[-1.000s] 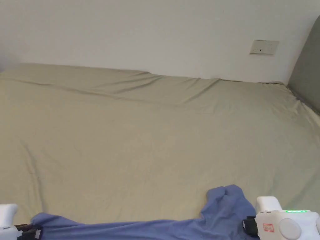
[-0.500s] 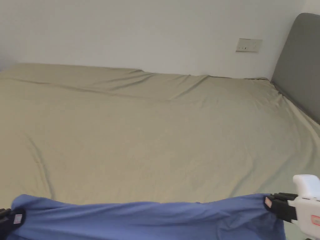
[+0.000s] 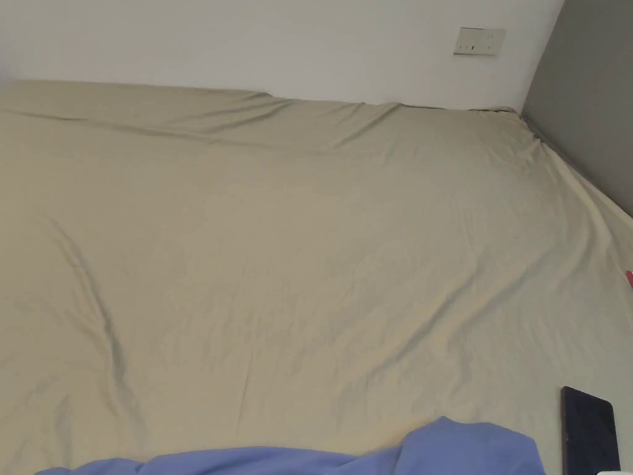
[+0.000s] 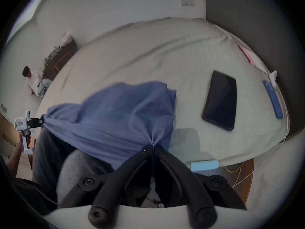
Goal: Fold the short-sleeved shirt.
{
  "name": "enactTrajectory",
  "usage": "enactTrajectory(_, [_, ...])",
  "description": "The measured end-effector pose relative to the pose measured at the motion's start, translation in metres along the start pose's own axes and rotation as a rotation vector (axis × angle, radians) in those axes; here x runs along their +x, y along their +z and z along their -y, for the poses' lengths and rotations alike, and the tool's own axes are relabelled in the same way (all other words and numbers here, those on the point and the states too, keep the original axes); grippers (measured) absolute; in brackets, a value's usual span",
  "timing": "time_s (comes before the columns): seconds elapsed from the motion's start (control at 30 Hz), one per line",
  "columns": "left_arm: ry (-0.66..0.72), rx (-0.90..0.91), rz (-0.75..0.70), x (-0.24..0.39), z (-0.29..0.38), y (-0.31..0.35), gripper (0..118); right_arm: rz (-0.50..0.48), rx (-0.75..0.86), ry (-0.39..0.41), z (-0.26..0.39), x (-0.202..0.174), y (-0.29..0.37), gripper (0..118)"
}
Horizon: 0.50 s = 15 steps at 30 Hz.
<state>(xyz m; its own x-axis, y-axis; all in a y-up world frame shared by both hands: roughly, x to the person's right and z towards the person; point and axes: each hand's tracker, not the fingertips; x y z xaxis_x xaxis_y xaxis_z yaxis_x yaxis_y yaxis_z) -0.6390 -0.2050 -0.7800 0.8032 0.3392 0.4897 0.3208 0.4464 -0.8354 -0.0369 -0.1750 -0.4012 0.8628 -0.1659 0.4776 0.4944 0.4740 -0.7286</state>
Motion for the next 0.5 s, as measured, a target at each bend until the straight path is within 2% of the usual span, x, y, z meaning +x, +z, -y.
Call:
enactTrajectory(0.03, [0.038, 0.015, 0.032, -0.002, 0.004, -0.004, 4, 0.005, -0.008, -0.006, 0.0, 0.001, -0.008, 12])
enactTrajectory(0.07, [0.066, 0.117, 0.057, -0.006, 0.003, -0.004, 5, 0.003, -0.026, -0.014, 0.0, 0.001, -0.015, 12])
enactTrajectory(0.13, [0.138, 0.092, 0.06, -0.006, -0.003, -0.006, 11, 0.009, -0.033, -0.011, -0.002, -0.005, -0.018, 23])
enactTrajectory(0.17, [0.113, 0.088, 0.06, -0.005, -0.005, -0.006, 19, 0.029, -0.006, 0.005, -0.005, -0.008, -0.014, 36])
enactTrajectory(0.2, [0.093, 0.092, 0.071, -0.004, -0.005, -0.002, 42, 0.055, -0.025, 0.046, -0.008, -0.011, -0.011, 67])
enactTrajectory(0.23, [0.062, 0.085, 0.124, -0.002, -0.006, 0.001, 69, 0.086, -0.042, 0.075, -0.01, -0.014, -0.007, 88])
enactTrajectory(0.27, [0.05, 0.083, 0.167, -0.004, -0.008, 0.006, 100, 0.126, -0.037, 0.105, -0.011, -0.015, 0.003, 98])
enactTrajectory(0.3, [0.046, 0.085, 0.19, -0.009, -0.01, 0.012, 117, 0.129, -0.005, 0.123, -0.011, -0.018, 0.021, 99])
enactTrajectory(0.37, [0.121, 0.167, 0.344, -0.028, -0.013, 0.028, 117, 0.101, 0.101, 0.1, -0.016, -0.022, 0.06, 99])
enactTrajectory(0.5, [0.469, 0.109, 0.518, -0.088, -0.024, 0.019, 117, 0.074, 0.397, 0.055, -0.031, -0.044, 0.148, 99])
